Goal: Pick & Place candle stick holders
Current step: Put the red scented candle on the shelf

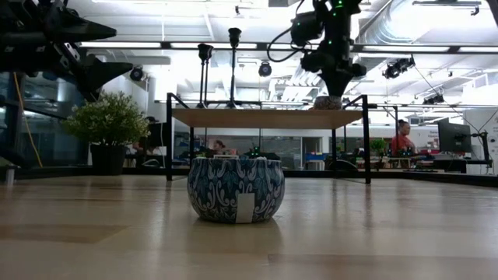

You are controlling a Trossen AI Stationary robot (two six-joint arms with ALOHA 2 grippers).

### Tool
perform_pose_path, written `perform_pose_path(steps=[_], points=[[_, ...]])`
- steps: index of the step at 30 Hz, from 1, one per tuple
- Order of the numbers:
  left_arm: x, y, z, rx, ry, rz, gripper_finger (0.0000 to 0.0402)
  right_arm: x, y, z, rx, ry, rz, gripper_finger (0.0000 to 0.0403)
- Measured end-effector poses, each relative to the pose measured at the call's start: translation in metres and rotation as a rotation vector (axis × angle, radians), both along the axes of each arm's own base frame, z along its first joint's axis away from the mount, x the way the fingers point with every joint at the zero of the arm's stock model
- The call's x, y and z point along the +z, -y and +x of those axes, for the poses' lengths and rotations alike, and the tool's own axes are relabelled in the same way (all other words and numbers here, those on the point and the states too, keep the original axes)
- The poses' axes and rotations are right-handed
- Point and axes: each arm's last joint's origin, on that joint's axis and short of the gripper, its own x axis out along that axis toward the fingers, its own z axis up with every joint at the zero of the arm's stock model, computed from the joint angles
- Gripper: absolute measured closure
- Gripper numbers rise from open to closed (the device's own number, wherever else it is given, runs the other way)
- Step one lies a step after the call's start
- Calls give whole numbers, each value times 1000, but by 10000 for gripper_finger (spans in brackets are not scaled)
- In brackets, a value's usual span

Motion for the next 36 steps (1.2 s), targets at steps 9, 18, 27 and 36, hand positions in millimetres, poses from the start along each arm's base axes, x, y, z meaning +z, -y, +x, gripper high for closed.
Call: perform_pose_path(steps=[9,18,27,36], points=[[0,0,0,0,0,0,98,0,1,1,1,12,-2,403],[0,0,0,0,0,0,98,0,0,0,3,-9,-8,403],[0,0,0,0,0,0,98,0,0,0,6,-12,-8,402],[0,0,0,0,0,0,98,1,0,-1,6,-10,-8,402]])
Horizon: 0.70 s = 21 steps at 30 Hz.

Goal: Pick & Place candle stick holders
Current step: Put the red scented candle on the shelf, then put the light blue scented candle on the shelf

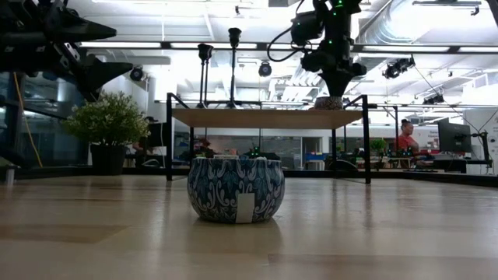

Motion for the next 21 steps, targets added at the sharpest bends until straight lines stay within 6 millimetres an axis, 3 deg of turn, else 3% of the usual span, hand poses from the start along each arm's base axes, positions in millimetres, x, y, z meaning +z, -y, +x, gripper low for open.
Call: perform_pose_path(steps=[12,21], points=[[0,0,0,0,0,0,98,2,-1,-2,-1,1,-4,399],[0,0,0,0,0,0,98,2,-1,-2,-9,5,-1,324]])
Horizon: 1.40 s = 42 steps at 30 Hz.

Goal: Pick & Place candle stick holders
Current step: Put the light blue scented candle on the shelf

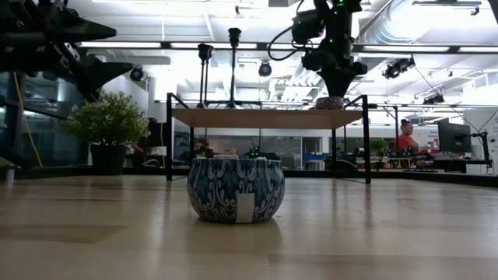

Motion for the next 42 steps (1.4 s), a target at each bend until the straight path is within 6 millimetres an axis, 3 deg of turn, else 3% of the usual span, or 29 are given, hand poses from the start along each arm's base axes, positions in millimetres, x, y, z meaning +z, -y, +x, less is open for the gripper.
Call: perform_pose_path(steps=[6,15,22,29,35,42], points=[[0,0,0,0,0,0,98,7,-3,-4,-5,23,-6,301],[0,0,0,0,0,0,98,26,-20,-15,16,61,-12,310],[0,0,0,0,0,0,98,44,-60,-23,91,119,-1,312],[0,0,0,0,0,0,98,48,-123,-34,283,324,-60,316],[0,0,0,0,0,0,98,32,-168,-38,468,617,-102,318],[0,0,0,0,0,0,98,-8,-193,-51,560,779,-74,319]])
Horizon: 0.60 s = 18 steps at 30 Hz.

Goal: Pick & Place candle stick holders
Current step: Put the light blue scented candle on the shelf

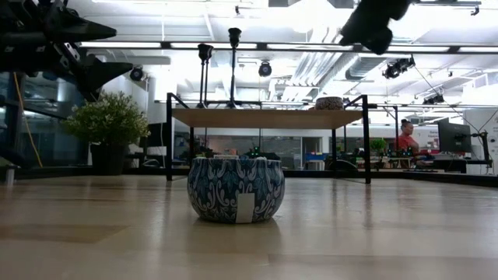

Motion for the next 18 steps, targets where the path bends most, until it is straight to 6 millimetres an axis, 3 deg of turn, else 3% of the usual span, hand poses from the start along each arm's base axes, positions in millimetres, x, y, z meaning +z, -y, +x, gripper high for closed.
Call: perform_pose_path(steps=[9,18], points=[[0,0,0,0,0,0,98,-23,-19,-36,106,55,-18,319],[0,0,0,0,0,0,98,-32,-19,-61,156,106,-52,319]])
